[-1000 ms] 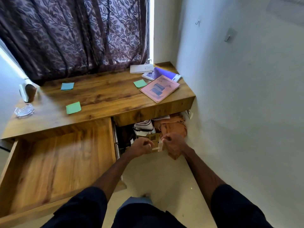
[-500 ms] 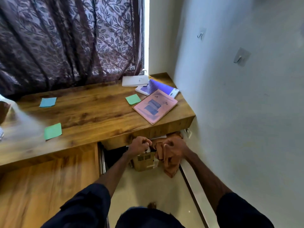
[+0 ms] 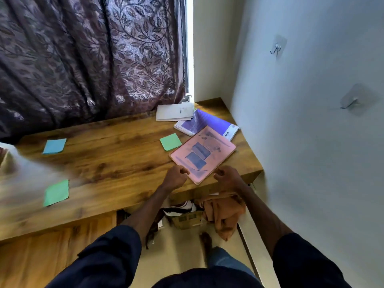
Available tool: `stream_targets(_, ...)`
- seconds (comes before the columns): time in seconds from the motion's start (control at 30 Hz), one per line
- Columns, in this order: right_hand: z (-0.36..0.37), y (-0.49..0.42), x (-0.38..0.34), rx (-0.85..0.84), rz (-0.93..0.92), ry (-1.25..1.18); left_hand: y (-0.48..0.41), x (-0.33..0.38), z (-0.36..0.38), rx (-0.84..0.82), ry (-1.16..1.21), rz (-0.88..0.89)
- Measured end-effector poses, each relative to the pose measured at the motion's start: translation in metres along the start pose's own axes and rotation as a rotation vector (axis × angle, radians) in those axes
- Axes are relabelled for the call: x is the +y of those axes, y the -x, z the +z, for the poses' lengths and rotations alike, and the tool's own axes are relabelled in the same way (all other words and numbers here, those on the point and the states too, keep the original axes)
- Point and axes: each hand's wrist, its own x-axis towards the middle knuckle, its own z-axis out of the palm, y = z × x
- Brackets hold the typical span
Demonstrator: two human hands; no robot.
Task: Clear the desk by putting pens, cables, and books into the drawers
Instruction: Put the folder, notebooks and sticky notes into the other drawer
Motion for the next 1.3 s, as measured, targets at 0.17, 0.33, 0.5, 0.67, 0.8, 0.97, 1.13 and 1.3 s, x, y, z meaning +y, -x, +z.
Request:
stream_targets(0.17, -0.006, -0.066, 0.012, 0.026, 0.134, -0.083, -0.058, 0.006, -0.005, 0.032, -0.046, -0.056)
stream_targets(0.33, -0.005, -0.106, 0.015, 0.103, 0.344, -0.185, -0.098, 0.022, -0.007, 0.068, -0.092, -0.035)
stream_targets(0.5, -0.007, -0.119, 0.01, 0.245, 0.556, -0.385, -0.132, 0.036, -0.006, 0.077, -0.228, 0.09)
stream_targets(0.67, -0.015, -0.133, 0.02, 0.242, 0.656, -0.696, -0.158, 0.037, 0.006, -0.034, -0.449, 0.127)
stream_targets(0.8, -0.021, -0.137, 0.025, 0.168, 0.606, -0.829, -0.165, 0.035, 0.013, -0.018, -0.521, 0.133)
stream_targets(0.97, -0.025, -0.137, 0.017, 0.195, 0.435, -0.747, -0.18, 0.029, -0.006, -0.109, -0.433, 0.147)
stream_targets(1.13, -0.037, -0.127, -0.016, 0.248, 0.287, -0.876, -0.176, 0.02, -0.021, -0.087, -0.254, 0.18)
stream_targets(1.3, -0.055, -0.119, -0.05, 0.325, 0.127, -0.762, -0.163, 0.012, -0.045, 0.203, 0.01, 0.237)
